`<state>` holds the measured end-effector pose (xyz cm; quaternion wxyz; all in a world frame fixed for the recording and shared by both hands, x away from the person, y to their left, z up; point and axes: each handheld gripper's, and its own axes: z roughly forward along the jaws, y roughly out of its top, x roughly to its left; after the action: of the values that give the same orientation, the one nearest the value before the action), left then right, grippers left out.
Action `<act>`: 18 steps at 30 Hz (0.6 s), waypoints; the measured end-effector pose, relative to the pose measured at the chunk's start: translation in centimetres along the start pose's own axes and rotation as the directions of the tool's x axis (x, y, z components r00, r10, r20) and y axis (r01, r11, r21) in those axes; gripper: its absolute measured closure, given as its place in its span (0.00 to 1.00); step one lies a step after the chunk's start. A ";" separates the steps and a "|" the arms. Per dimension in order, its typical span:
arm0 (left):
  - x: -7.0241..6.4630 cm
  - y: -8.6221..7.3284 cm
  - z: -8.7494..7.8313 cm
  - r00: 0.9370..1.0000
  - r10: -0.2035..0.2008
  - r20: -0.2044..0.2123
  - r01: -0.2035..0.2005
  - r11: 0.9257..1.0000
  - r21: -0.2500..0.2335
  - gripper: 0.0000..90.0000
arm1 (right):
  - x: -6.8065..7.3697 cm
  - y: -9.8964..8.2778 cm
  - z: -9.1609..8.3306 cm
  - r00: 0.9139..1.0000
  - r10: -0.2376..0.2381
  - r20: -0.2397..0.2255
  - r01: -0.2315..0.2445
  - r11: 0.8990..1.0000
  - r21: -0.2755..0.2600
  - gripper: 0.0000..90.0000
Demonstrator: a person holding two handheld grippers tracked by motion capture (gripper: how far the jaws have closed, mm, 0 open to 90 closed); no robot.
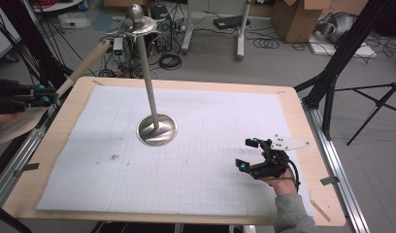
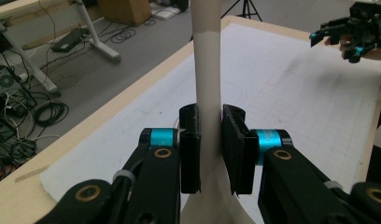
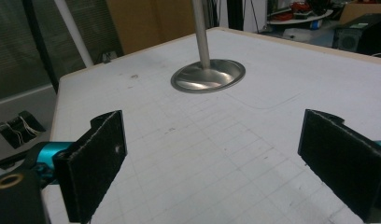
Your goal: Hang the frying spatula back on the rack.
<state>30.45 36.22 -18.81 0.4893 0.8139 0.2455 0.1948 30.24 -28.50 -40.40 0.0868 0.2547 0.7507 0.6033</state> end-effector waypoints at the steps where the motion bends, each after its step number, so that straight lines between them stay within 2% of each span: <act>1: 0.0 0.1 -0.1 1.000 0.001 -0.002 -0.001 1.000 -0.002 0.86 | 0.0 0.0 0.0 1.000 0.002 -0.002 -0.002 1.000 0.001 0.08; 3: -0.1 0.4 -0.1 1.000 0.016 -0.021 -0.016 1.000 0.006 0.86 | 0.0 0.0 0.0 1.000 0.004 -0.003 -0.004 1.000 0.000 0.08; 6: -0.1 0.6 -0.2 0.999 0.008 -0.031 -0.009 1.000 -0.009 0.86 | 0.0 0.0 -0.1 1.000 0.003 -0.003 -0.003 1.000 -0.001 0.08; 18: 0.0 0.7 -0.4 1.000 0.004 -0.029 -0.004 1.000 -0.013 0.86 | 0.1 0.0 -0.1 1.000 0.003 0.000 -0.003 1.000 0.000 0.08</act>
<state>30.32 36.22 -17.99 0.4907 0.8083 0.2495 0.2091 30.13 -28.50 -40.34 0.0860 0.2556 0.7503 0.6036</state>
